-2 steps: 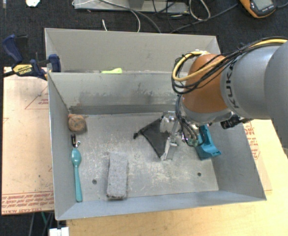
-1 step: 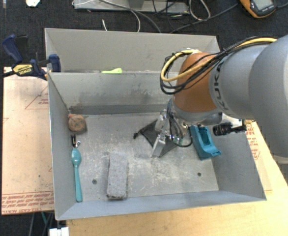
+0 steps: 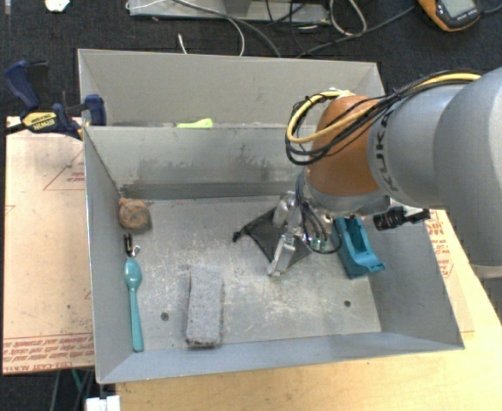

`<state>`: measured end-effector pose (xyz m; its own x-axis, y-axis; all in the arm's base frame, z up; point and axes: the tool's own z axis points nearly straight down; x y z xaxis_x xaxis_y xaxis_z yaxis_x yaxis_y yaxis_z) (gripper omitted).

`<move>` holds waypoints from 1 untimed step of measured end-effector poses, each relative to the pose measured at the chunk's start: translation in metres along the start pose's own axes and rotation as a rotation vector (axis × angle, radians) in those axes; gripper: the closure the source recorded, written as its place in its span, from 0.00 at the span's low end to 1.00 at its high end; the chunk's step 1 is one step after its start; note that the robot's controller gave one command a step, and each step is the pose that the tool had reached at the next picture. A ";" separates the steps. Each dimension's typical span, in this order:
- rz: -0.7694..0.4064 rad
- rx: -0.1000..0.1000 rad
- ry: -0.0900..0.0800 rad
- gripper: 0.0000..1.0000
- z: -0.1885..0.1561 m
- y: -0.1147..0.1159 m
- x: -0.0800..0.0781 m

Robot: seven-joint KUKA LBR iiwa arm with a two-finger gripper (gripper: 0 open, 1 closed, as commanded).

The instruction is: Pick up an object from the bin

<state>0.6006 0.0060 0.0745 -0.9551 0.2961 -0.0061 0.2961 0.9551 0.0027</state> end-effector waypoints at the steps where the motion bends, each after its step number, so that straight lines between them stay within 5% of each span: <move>1: 0.139 -0.005 0.000 1.00 0.003 -0.003 -0.012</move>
Offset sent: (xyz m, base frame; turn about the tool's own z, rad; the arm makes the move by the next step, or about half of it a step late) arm 0.0000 0.0000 0.0000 0.0000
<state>0.6107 -0.0005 0.0714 -0.9051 0.4253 -0.0049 0.4252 0.9051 0.0082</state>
